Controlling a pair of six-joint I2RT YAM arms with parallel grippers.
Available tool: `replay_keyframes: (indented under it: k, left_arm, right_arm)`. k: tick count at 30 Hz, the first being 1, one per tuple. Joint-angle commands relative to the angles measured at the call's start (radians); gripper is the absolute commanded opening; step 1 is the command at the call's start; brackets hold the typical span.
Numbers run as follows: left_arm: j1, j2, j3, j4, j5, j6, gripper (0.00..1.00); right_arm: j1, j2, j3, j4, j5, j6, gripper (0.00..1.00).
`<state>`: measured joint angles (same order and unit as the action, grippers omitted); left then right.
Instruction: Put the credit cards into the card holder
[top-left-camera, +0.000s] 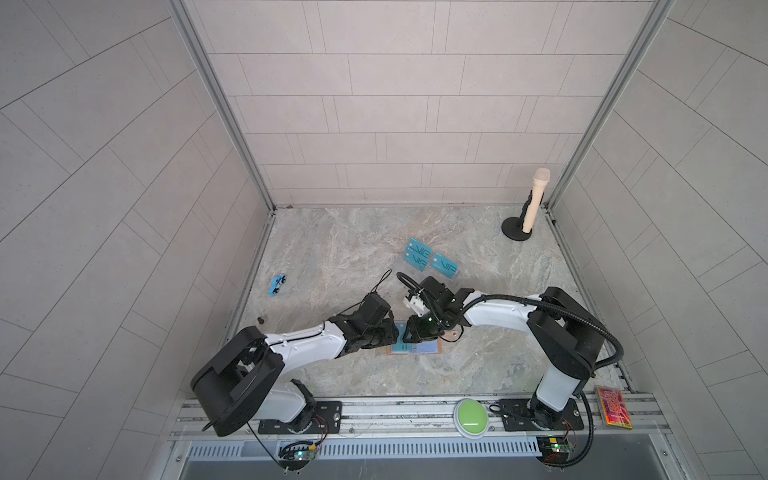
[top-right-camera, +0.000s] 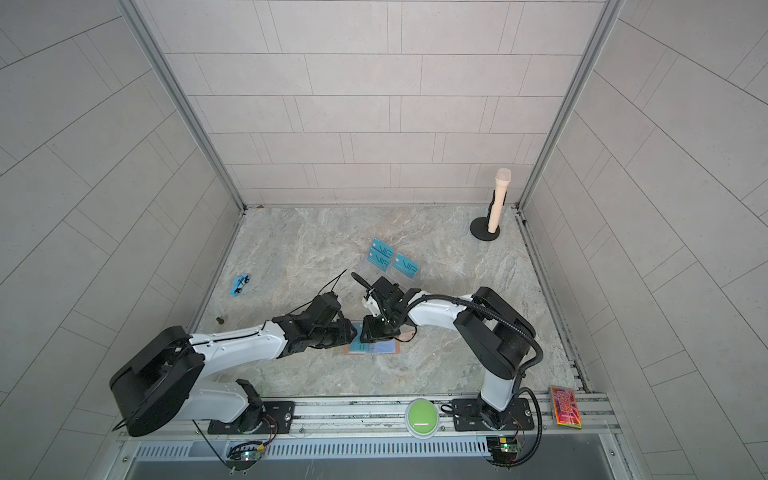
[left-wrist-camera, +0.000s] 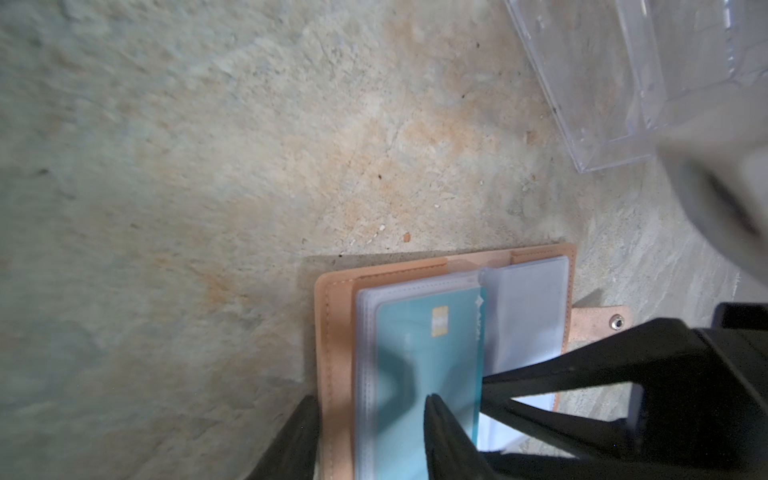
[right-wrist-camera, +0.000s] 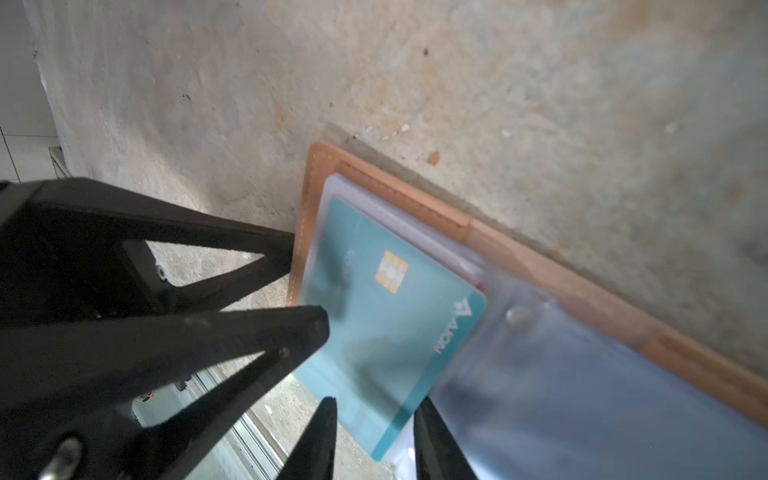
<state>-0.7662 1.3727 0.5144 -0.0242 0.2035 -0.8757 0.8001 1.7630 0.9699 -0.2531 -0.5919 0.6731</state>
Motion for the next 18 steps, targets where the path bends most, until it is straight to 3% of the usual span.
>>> replay_keyframes:
  k: [1,13,18]
  left_arm:
    - [-0.002,0.014,-0.015,0.045,0.023,-0.002,0.45]
    - [-0.002,-0.003,-0.044,0.04,0.0,-0.033,0.44]
    - [-0.002,0.002,-0.012,-0.026,-0.034,-0.018,0.44]
  right_arm:
    - [0.017,0.017,0.032,-0.027,0.02,-0.013,0.34]
    - [0.031,0.023,0.061,-0.034,0.033,-0.016,0.34]
    - [0.033,-0.028,0.022,-0.047,0.099,-0.016,0.34]
